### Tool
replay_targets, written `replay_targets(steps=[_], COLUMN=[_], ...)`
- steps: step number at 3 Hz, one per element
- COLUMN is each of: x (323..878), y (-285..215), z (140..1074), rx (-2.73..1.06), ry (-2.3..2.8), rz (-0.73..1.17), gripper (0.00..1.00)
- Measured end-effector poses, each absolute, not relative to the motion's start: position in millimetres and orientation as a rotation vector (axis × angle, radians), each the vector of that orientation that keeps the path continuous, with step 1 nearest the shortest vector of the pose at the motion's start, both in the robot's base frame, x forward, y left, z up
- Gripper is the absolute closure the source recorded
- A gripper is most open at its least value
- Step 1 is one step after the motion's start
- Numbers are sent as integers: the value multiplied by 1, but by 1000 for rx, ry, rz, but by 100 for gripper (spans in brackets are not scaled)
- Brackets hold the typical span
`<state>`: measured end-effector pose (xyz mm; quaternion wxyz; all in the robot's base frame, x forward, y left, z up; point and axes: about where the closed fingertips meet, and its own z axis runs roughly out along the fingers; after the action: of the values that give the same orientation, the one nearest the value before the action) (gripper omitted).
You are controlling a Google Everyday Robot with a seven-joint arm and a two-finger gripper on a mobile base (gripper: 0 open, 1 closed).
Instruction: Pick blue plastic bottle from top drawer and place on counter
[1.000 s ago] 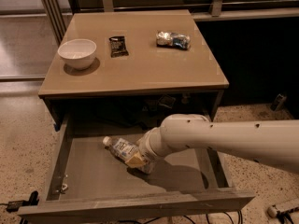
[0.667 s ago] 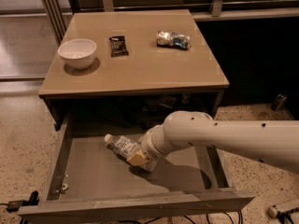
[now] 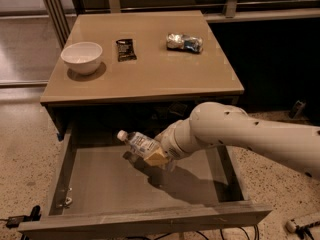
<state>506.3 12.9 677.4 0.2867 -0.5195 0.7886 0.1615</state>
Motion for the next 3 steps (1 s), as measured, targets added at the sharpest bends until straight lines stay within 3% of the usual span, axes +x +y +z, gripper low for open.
replay_targets(steps=[3], x=[502], y=[-59], z=[820], rx=[-1402], ry=[1950], rz=[288], gripper=[100])
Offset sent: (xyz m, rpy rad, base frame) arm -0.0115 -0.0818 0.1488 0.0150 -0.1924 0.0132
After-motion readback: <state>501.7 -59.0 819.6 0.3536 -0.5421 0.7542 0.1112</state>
